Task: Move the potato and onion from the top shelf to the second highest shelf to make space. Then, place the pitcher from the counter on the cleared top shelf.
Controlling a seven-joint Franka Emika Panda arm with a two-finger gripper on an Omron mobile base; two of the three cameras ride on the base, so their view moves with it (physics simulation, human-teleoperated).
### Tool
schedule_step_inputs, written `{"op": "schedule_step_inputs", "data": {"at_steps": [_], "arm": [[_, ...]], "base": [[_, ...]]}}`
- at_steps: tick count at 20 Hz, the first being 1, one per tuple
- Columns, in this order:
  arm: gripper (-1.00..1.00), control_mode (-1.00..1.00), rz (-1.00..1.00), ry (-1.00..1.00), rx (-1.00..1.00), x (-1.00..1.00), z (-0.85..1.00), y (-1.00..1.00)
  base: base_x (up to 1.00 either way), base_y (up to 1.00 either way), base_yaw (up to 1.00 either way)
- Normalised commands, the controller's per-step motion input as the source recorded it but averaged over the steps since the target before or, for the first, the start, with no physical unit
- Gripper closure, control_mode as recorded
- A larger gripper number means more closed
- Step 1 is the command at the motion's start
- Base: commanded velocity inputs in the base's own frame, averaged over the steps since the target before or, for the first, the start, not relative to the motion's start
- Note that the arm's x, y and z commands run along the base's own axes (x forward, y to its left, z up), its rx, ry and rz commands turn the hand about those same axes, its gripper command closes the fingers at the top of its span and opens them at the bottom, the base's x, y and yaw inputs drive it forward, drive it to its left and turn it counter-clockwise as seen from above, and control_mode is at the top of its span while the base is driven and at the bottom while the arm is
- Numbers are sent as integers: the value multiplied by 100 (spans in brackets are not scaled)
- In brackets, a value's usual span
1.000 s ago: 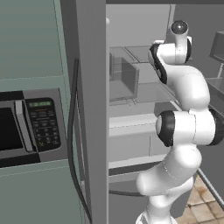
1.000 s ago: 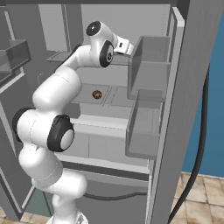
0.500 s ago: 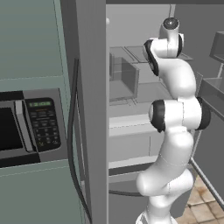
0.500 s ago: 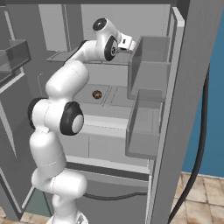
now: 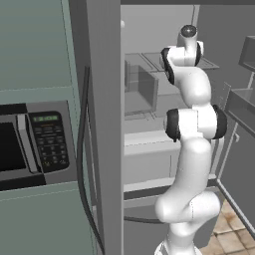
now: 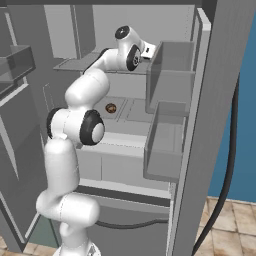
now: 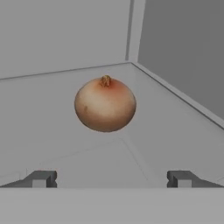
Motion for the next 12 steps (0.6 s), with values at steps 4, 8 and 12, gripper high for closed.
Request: {"op": "schedule_step_inputs", "data": {"at_steps": [4, 8, 12], "arm": [[-100, -100, 0, 0, 0, 47, -15, -23], [-100, -100, 0, 0, 0, 44, -3, -16], [-100, -100, 0, 0, 0, 41, -1, -4]], "base": [[0, 0, 0], [0, 0, 0], [0, 0, 0]]}}
